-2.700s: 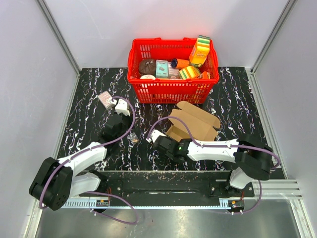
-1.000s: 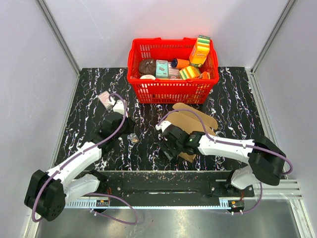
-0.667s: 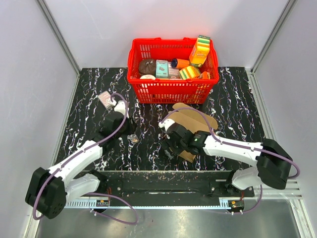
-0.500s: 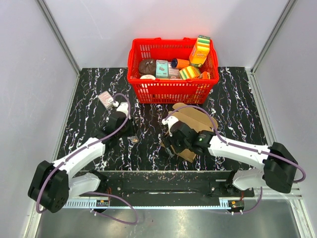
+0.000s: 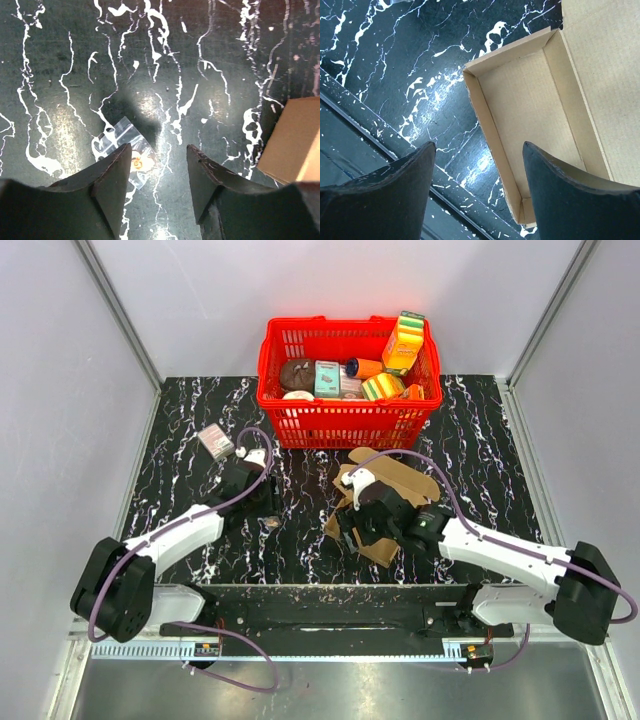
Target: Fold the paper box
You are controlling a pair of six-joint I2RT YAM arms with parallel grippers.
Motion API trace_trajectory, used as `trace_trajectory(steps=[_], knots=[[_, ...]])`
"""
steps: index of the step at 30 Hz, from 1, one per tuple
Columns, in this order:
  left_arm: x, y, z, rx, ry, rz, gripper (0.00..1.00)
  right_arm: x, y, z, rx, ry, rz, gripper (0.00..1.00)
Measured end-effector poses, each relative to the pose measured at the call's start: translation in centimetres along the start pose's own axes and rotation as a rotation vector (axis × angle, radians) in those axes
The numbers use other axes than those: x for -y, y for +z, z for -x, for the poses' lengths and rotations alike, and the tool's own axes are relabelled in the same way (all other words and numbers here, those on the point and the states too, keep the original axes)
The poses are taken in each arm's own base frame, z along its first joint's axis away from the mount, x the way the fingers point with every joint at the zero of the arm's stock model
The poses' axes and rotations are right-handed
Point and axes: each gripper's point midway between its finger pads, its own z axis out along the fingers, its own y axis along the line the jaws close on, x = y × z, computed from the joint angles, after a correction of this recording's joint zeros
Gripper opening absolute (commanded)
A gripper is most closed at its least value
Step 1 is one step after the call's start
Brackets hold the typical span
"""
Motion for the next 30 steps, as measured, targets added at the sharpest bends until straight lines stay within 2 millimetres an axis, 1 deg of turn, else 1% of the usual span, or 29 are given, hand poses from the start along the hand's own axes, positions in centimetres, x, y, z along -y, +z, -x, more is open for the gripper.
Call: trace_trajectory(steps=[2, 6, 13, 22, 25, 26, 29, 30], knots=[[-0.4, 0.4, -0.3, -0.022, -0.001, 0.026, 0.55, -0.1, -0.2, 0.2, 0.009, 0.004, 0.006, 0.76], [-1.2, 0.9, -0.7, -0.049, 0.001, 0.082, 0.55, -0.2, -0.7, 0.5, 0.024, 0.009, 0.016, 0.76], [-2.1, 2.2, -0.6, -0.077, 0.013, 0.176, 0.55, -0.4, -1.2, 0.8, 0.042, 0.013, 0.026, 0.76], [-2.9, 3.6, -2.0, -0.135, 0.035, 0.246, 0.55, -0.4, -1.3, 0.8, 0.043, 0.013, 0.026, 0.76], [-2.8, 3.7, -1.9, -0.134, 0.042, 0.251, 0.50, -0.3, -1.3, 0.8, 0.044, 0.013, 0.026, 0.76], [-2.8, 3.8, -2.0, -0.135, 0.044, 0.253, 0.46, -0.3, -1.3, 0.8, 0.044, 0.013, 0.026, 0.76], [-2.7, 3.9, -1.9, -0.133, 0.049, 0.260, 0.40, -0.3, -1.4, 0.7, 0.046, 0.013, 0.027, 0.76], [-2.7, 4.0, -1.9, -0.133, 0.051, 0.263, 0.36, -0.3, -1.4, 0.7, 0.047, 0.013, 0.027, 0.76]])
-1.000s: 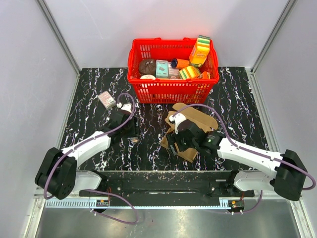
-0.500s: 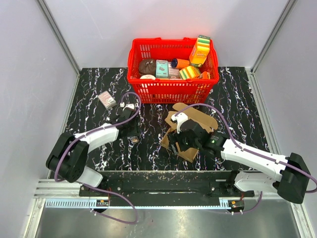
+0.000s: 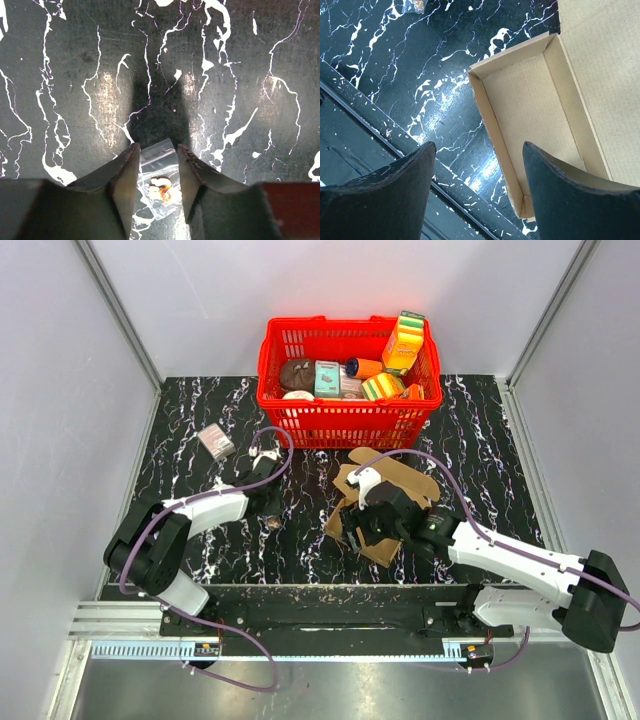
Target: Fold the paper box
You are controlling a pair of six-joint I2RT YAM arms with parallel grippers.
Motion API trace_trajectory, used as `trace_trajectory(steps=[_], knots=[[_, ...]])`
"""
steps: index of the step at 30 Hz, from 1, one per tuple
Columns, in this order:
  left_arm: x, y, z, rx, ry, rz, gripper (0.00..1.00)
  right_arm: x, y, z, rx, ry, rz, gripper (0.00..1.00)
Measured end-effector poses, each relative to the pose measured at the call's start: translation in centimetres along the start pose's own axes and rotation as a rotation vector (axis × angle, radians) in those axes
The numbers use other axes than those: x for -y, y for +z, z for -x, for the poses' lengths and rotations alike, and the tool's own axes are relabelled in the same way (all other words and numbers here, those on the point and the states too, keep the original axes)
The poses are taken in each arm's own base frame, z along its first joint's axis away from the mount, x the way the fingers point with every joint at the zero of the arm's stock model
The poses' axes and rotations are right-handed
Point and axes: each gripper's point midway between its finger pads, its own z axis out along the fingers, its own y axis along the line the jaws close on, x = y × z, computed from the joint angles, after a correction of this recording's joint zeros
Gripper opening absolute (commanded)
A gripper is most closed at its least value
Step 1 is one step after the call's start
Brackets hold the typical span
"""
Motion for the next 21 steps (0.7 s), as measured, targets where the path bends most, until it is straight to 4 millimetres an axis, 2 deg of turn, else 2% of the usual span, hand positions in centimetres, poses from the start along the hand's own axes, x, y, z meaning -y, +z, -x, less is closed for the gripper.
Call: trace_trajectory(steps=[13, 21], knots=[[0.07, 0.15, 0.12, 0.010, 0.004, 0.008, 0.14, 0.16, -0.60, 0.52, 0.027, 0.008, 0.003, 0.77], [0.07, 0.06, 0.18, 0.007, 0.007, 0.010, 0.10, 0.20, -1.06, 0.82, 0.041, 0.011, 0.005, 0.76]])
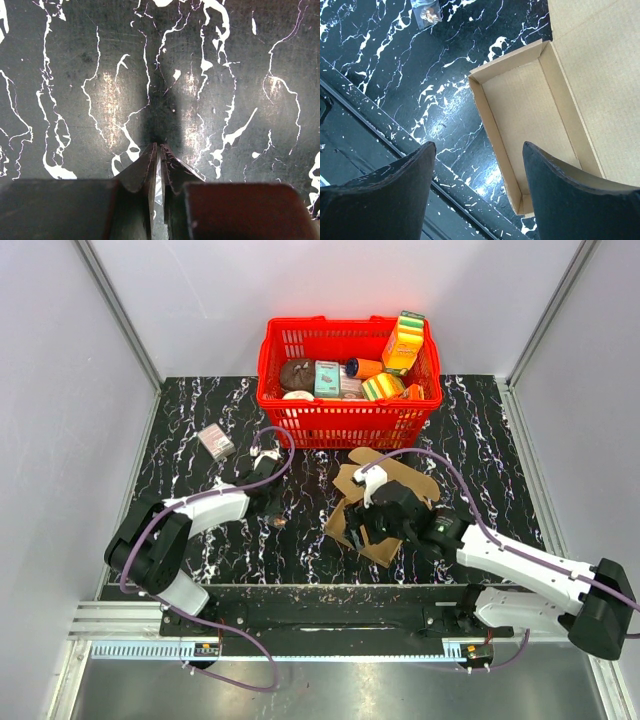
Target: Fold the paper box
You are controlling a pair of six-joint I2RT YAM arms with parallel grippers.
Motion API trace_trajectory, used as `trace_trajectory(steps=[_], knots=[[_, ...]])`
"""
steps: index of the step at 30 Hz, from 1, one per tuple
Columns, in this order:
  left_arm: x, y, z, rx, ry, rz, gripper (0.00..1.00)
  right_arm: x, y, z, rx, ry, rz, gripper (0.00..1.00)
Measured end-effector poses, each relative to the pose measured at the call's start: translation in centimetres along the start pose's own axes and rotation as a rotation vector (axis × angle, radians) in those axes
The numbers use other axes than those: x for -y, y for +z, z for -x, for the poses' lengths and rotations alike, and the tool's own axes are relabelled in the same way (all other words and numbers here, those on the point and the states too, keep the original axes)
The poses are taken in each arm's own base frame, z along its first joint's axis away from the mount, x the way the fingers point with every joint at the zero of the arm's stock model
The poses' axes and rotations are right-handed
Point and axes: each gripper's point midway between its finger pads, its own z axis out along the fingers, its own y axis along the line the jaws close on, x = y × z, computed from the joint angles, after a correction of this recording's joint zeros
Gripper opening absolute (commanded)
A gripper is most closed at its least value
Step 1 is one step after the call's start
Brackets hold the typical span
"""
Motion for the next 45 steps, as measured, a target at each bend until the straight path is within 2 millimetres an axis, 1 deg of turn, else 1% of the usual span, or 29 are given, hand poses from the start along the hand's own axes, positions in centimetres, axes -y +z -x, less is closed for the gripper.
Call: trace_trajectory(steps=[3, 5, 9, 13, 18, 20, 23, 27, 28, 30, 32, 34, 36, 38, 42, 45], knots=[[0.0, -0.3, 0.0, -0.007, 0.007, 0.002, 0.09, 0.0, -0.5, 0.4, 0.021, 0.002, 0.003, 0.76], [0.0, -0.9, 0.4, 0.002, 0.010, -0.005, 0.08, -0.1, -0.9, 0.7, 0.036, 0.004, 0.007, 0.76], [0.5, -3.0, 2.3, 0.069, 0.000, -0.047, 0.02, 0.1, -1.7, 1.3, 0.063, 0.007, 0.002, 0.77], [1.0, -5.1, 4.1, 0.136, -0.008, -0.093, 0.00, 0.3, -2.1, 1.5, 0.067, 0.007, -0.011, 0.77], [1.5, -6.8, 4.8, 0.168, -0.005, -0.147, 0.00, 0.7, -3.0, 2.0, 0.086, 0.007, -0.031, 0.77], [2.3, -7.9, 4.9, 0.180, 0.004, -0.185, 0.00, 0.9, -3.6, 2.6, 0.109, 0.008, -0.044, 0.77], [4.2, -9.8, 5.5, 0.208, 0.030, -0.259, 0.00, 1.2, -4.7, 3.7, 0.152, 0.011, -0.062, 0.77], [8.4, -13.2, 6.7, 0.259, 0.086, -0.392, 0.00, 1.6, -6.7, 5.3, 0.221, 0.020, -0.080, 0.77], [9.9, -14.2, 6.4, 0.266, 0.114, -0.436, 0.00, 1.8, -7.2, 5.7, 0.238, 0.024, -0.089, 0.77], [12.1, -15.9, 6.3, 0.286, 0.152, -0.504, 0.00, 2.1, -8.1, 6.2, 0.268, 0.030, -0.103, 0.78], [14.1, -17.2, 6.1, 0.304, 0.188, -0.566, 0.00, 2.5, -8.9, 6.7, 0.297, 0.038, -0.119, 0.78], [16.3, -18.0, 5.6, 0.313, 0.228, -0.622, 0.00, 2.8, -9.6, 6.8, 0.313, 0.045, -0.133, 0.79], [18.2, -18.0, 4.9, 0.304, 0.267, -0.662, 0.00, 3.2, -10.2, 6.8, 0.326, 0.054, -0.149, 0.78], [19.5, -17.3, 3.9, 0.280, 0.297, -0.679, 0.00, 3.6, -10.5, 6.7, 0.329, 0.061, -0.164, 0.78], [21.1, -15.5, 1.7, 0.223, 0.351, -0.681, 0.00, 4.1, -10.7, 6.5, 0.324, 0.076, -0.195, 0.79], [22.1, -14.7, 0.6, 0.197, 0.376, -0.686, 0.00, 4.4, -10.7, 6.2, 0.317, 0.083, -0.209, 0.79]])
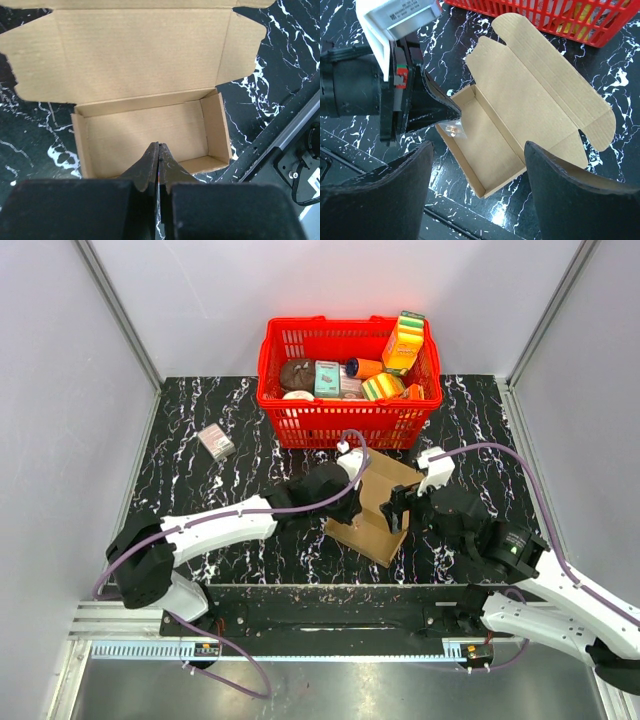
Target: Fold the paper box
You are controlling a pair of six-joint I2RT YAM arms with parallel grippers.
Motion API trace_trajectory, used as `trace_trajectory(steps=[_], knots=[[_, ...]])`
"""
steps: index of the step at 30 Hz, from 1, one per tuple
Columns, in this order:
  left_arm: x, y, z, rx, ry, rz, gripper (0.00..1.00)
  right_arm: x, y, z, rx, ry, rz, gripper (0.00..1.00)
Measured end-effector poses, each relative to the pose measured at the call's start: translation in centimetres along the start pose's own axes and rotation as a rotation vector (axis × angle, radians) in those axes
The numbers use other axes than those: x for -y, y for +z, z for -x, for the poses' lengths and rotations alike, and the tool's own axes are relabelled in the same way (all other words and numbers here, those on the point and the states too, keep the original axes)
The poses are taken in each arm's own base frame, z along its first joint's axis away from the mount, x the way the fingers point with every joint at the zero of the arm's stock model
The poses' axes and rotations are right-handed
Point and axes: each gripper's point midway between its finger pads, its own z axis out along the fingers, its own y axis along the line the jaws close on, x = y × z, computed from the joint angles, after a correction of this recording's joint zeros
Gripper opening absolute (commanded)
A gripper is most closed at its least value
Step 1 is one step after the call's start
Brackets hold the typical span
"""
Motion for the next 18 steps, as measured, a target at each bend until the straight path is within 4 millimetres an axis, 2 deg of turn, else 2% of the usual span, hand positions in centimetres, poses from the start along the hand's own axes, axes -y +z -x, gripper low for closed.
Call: trace_trajectory(steps=[5, 7, 11, 12, 18], knots=[[1.0, 0.9, -0.1, -0.003, 0.013, -0.024, 0.03, 0.3, 0.0, -0.1, -0.001, 0.004, -0.017, 0.81], [1.3, 1.1, -0.1, -0.003, 0.015, -0.032, 0.07, 0.4, -0.1, -0.1, -0.001, 0.007, -0.018, 0.83], [1.8, 1.7, 0.0, 0.002, 0.020, -0.045, 0.23, 0.6, -0.3, 0.1, 0.010, 0.021, -0.027, 0.91], [1.8, 1.9, -0.1, 0.000, 0.022, -0.047, 0.30, 0.7, -0.5, 0.2, 0.018, 0.028, -0.033, 0.94], [2.0, 2.1, -0.3, -0.002, 0.025, -0.050, 0.40, 1.3, -0.9, 0.8, 0.051, 0.059, -0.059, 0.98]])
